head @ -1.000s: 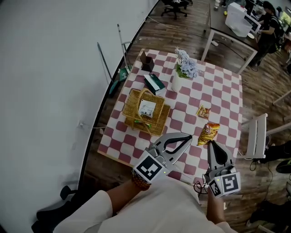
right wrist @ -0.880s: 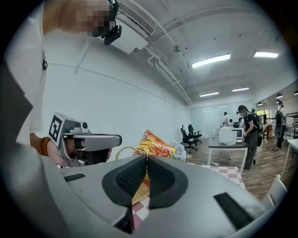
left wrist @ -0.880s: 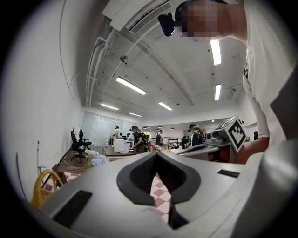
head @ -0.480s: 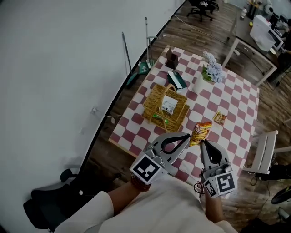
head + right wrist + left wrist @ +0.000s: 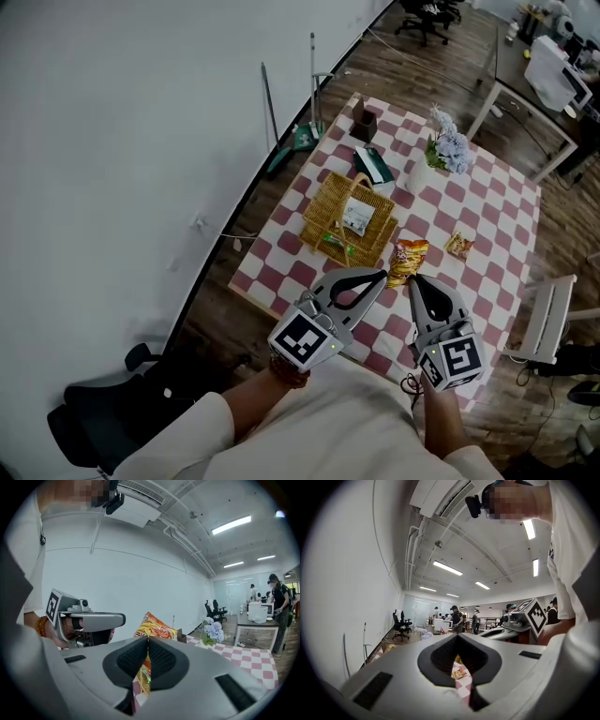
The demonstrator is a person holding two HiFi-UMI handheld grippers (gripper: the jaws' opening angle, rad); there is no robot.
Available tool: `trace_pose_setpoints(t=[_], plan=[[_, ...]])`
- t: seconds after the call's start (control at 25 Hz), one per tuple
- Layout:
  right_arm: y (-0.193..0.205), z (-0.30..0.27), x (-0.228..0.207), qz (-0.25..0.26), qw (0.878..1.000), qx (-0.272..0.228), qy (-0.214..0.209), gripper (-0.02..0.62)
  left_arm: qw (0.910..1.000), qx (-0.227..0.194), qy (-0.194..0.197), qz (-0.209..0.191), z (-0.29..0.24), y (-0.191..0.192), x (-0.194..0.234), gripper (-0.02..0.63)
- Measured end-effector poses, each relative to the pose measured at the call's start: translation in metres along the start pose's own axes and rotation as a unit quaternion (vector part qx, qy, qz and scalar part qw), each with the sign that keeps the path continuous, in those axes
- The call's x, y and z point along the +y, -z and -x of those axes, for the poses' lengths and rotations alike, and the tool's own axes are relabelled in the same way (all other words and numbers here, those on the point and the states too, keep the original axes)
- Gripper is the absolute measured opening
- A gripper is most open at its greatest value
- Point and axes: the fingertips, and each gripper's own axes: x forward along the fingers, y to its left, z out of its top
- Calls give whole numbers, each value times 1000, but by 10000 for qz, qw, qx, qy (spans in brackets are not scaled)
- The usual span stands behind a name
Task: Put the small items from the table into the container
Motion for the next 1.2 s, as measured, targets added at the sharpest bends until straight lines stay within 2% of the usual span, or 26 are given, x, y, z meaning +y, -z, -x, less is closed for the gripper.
trace_pose_setpoints(t=[0.16,0.32,0.52,0.76,1.04,1.2], plan=[[13,-30,-5,110,9997,213,-95,28,9998,141,-109,1,-3,15,20,28],[34,-67,-9,236,9983,496,-181,28,9990,243,-139,-345,-8,36,48,28],[61,-117,-17,439,9941,954,-264,28,9984,226,-330,-398,-10,51,79,28],[98,-166,-20,558,9855,1543,-422,28,9973,454,-459,-346,-16,81,109,28],[112,-193,-17,780,9777,1882,-519,32,9953,781,-521,-235,-23,117,126,28],[116,-200,-17,793,9776,1879,-519,35,9955,790,-512,-120,-24,123,126,28]])
